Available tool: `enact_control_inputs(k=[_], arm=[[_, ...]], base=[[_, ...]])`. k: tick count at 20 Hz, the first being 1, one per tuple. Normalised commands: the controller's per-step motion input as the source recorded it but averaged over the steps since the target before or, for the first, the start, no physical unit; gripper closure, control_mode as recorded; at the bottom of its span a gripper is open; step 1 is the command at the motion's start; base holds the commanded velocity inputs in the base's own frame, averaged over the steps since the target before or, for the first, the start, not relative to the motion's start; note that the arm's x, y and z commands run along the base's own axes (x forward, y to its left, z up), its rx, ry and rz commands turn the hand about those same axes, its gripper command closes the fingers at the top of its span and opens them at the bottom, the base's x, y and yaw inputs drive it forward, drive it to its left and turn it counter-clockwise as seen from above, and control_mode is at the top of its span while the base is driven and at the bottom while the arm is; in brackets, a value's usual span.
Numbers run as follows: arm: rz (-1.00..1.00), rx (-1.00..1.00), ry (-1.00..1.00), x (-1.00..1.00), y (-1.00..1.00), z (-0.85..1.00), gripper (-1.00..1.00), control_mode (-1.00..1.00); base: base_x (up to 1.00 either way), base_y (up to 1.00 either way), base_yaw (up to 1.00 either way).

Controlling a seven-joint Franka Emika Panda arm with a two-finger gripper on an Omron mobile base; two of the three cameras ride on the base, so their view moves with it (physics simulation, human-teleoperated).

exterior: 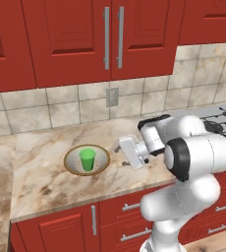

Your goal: Place the cup inside the bowl on the dining table and move the bowl to any counter.

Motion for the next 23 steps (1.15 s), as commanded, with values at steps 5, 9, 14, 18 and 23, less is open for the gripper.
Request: enact_control_inputs(k=[5,9,14,18,23], arm=[[0.00,0.00,-0.31,-0.64,-0.30,0.69,-1.00,-1.00],[0.02,-0.04,-0.21,-0.55,-0.27,0.61,-1.00,-1.00],[0.06,-0.15,-0.03,-0.37,-0.19,0.53,-1.00,-1.00],[0.08,-0.24,0.00,-0.24,-0.14,0.62,-1.00,-1.00],[0.05,-0.24,0.00,-0.28,-0.11,0.72,-1.00,-1.00]], base=[[0.00,0.00,0.00],[0.00,0.00,0.00],[0.00,0.00,0.00],[0.00,0.00,0.00],[0.00,0.00,0.00]])
